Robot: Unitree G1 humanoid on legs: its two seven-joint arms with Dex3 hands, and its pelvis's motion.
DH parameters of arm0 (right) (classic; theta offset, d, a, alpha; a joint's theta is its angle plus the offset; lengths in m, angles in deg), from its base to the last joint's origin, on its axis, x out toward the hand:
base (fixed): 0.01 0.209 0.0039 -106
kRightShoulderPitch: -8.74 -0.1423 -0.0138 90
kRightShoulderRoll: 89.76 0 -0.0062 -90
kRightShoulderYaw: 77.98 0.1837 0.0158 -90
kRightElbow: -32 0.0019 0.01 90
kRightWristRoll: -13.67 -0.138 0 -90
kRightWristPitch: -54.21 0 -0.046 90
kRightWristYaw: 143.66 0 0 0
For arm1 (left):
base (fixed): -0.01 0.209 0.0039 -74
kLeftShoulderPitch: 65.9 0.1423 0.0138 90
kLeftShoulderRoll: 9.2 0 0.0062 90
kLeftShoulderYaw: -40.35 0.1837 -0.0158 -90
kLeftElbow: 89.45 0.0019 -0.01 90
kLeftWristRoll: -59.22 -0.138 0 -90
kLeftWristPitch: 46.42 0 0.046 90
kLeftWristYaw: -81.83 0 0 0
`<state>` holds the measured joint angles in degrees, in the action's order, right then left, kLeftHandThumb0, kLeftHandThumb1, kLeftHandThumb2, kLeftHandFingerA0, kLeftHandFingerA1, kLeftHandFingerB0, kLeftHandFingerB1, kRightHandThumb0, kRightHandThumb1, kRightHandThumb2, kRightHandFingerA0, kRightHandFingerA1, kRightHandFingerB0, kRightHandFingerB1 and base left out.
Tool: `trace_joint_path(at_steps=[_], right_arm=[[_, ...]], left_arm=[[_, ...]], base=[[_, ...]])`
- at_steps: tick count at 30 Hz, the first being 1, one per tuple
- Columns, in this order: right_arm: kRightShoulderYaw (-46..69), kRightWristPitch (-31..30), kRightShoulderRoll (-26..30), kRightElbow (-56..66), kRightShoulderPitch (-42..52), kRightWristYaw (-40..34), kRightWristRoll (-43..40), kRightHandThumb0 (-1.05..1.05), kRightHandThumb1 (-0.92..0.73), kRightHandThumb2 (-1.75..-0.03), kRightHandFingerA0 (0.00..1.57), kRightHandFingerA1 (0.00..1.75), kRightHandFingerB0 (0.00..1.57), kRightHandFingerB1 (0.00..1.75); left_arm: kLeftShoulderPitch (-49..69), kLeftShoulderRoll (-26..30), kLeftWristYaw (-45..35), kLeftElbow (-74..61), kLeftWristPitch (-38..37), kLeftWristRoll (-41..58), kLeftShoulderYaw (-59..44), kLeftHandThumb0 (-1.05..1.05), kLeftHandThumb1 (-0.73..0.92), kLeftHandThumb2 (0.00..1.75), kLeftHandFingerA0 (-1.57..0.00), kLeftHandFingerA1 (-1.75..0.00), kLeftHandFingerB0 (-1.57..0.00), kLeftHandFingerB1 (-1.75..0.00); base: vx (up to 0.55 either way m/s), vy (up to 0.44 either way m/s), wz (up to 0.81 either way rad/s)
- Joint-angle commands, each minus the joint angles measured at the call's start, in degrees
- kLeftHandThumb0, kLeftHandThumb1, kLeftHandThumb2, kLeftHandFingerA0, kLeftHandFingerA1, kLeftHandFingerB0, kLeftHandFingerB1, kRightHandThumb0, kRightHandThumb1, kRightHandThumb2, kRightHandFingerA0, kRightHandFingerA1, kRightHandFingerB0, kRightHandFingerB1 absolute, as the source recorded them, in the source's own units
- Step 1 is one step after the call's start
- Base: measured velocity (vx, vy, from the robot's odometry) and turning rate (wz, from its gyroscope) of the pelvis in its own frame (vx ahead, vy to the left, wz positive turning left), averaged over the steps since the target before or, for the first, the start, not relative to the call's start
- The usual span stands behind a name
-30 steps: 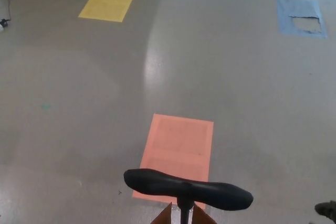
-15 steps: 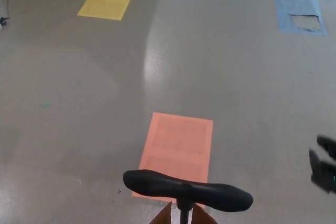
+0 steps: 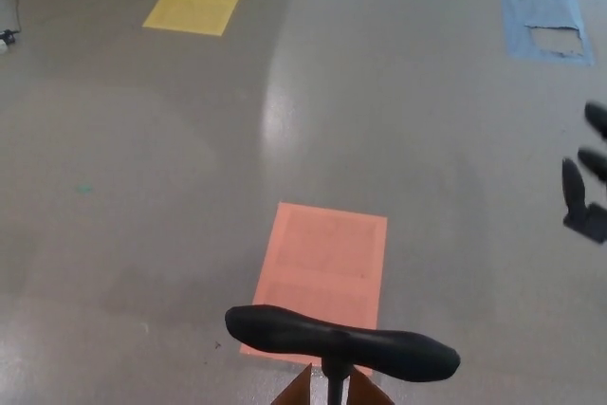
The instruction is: An air pump is kept on top of a storage box on the floor and the robot uses its right hand to press down on the handle of the pump to compress it
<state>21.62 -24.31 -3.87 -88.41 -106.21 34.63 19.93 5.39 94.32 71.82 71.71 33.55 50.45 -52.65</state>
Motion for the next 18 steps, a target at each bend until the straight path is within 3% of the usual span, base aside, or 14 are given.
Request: trace_joint_path(at_steps=[1, 2, 3, 5, 6, 7, 8, 10, 11, 12, 13, 15, 17, 18], right_arm=[[-0.51, -11.53, 18.51, 62.66, -9.59, 17.79, -14.51, -0.8, -0.74, -1.1, 0.04, 0.39, 0.04, 0.36], [-0.82, -12.23, 18.84, 63.9, -9.91, 18.19, -14.74, -0.8, -0.74, -1.1, 0.04, 0.39, 0.04, 0.36], [-0.97, -13.01, 19.15, 65.18, -10.02, 18.43, -15.22, -0.86, -0.79, -0.81, 0.1, 0.3, 0.11, 0.27], [-0.97, -13.62, 19.25, 65.89, -10.0, 18.51, -15.41, -0.86, -0.79, -0.81, 0.1, 0.3, 0.11, 0.27], [-1.39, -15.18, 19.59, 67.45, -10.63, 18.69, -16.39, -0.82, -0.92, -0.69, 0.12, 0.24, 0.11, 0.23], [-1.9, -17.2, 20.02, 69.45, -11.41, 18.91, -17.61, -0.82, -0.92, -0.69, 0.12, 0.24, 0.11, 0.23], [-3.09, -18.26, 20.38, 71.23, -11.67, 19.64, -18.67, -0.88, -0.79, -1.12, 0.09, 0.24, 0.09, 0.23], [-4.67, -19.56, 20.77, 73.51, -11.82, 20.67, -19.91, -0.88, -0.79, -1.12, 0.09, 0.24, 0.09, 0.23], [-5.29, -19.51, 20.8, 73.67, -12.03, 21.41, -19.84, -0.87, -0.82, -1.14, 0.08, 0.22, 0.08, 0.19], [-6.11, -19.21, 20.85, 73.7, -12.31, 22.34, -19.73, -0.87, -0.82, -1.14, 0.08, 0.22, 0.08, 0.19], [-8.84, -19.98, 21.5, 73.67, -14.0, 25.54, -20.85, -0.9, -0.88, -1.19, 0.0, 0.12, 0.0, 0.12], [-10.61, -21.48, 21.39, 74.51, -14.63, 26.79, -21.64, -0.93, -0.87, -1.18, 0.05, 0.12, 0.05, 0.13], [-14.04, -22.95, 20.12, 75.82, -15.95, 27.85, -19.89, -0.88, -0.84, -1.17, 0.06, 0.19, 0.06, 0.19], [-15.85, -23.51, 19.9, 75.88, -17.31, 29.3, -19.38, -0.88, -0.82, -1.15, 0.06, 0.21, 0.06, 0.18]], left_arm=[[-0.34, 2.34, -4.19, 1.55, -6.74, 3.59, -3.48, -0.9, 0.87, 1.18, -0.05, -0.12, -0.05, -0.13], [-0.24, 2.36, -4.11, 1.5, -6.85, 3.68, -3.56, -0.9, 0.87, 1.18, -0.05, -0.12, -0.05, -0.13], [-0.26, 2.54, -4.13, 1.51, -6.95, 3.56, -3.45, -0.89, 0.87, 1.19, -0.02, -0.12, -0.02, -0.13], [-0.28, 2.61, -4.15, 1.52, -6.99, 3.51, -3.39, -0.89, 0.87, 1.19, -0.02, -0.12, -0.02, -0.13], [-0.32, 2.56, -4.02, 1.5, -7.09, 3.26, -3.14, -0.81, 0.92, 0.79, -0.01, -0.23, 0.0, -0.21], [-0.37, 2.48, -3.84, 1.48, -7.22, 2.94, -2.83, -0.81, 0.92, 0.79, -0.01, -0.23, 0.0, -0.21], [-0.09, 2.41, -4.26, 1.42, -7.46, 2.88, -2.69, -0.87, 0.89, 1.22, -0.01, -0.14, 0.0, -0.11], [0.34, 2.33, -4.92, 1.35, -7.8, 2.89, -2.56, -0.87, 0.89, 1.22, -0.01, -0.14, 0.0, -0.11], [0.48, 2.31, -4.74, 1.31, -8.09, 2.73, -2.41, -0.81, 0.92, 0.81, -0.02, -0.25, 0.0, -0.2], [0.66, 2.28, -4.5, 1.27, -8.45, 2.53, -2.22, -0.81, 0.92, 0.81, -0.02, -0.25, 0.0, -0.2], [1.09, 2.37, -4.54, 1.06, -9.34, 2.27, -1.94, -0.85, 0.85, 1.19, -0.08, -0.21, -0.07, -0.16], [1.71, 2.53, -4.56, 0.96, -10.19, 1.89, -1.57, -0.73, 0.78, 1.18, -0.01, -0.3, 0.0, -0.26], [2.36, 2.62, -4.69, 0.9, -8.9, 1.77, -1.38, -0.85, 0.85, 1.18, -0.08, -0.19, -0.08, -0.17], [2.59, 2.44, -5.31, 0.93, -8.98, 2.19, -1.69, -0.83, 0.85, 1.18, -0.06, -0.23, -0.07, -0.18]], base=[[0.0, 0.0, 0.0], [0.0, 0.0, 0.0], [0.0, 0.0, 0.0], [0.0, 0.0, 0.0], [0.0, 0.0, 0.0], [0.0, 0.0, 0.0], [0.0, 0.0, 0.0], [0.0, 0.0, 0.0], [0.0, 0.0, 0.0], [0.0, 0.0, 0.0], [0.0, 0.0, 0.0], [0.0, 0.0, 0.0], [0.0, 0.0, 0.0], [0.0, 0.0, 0.0]])
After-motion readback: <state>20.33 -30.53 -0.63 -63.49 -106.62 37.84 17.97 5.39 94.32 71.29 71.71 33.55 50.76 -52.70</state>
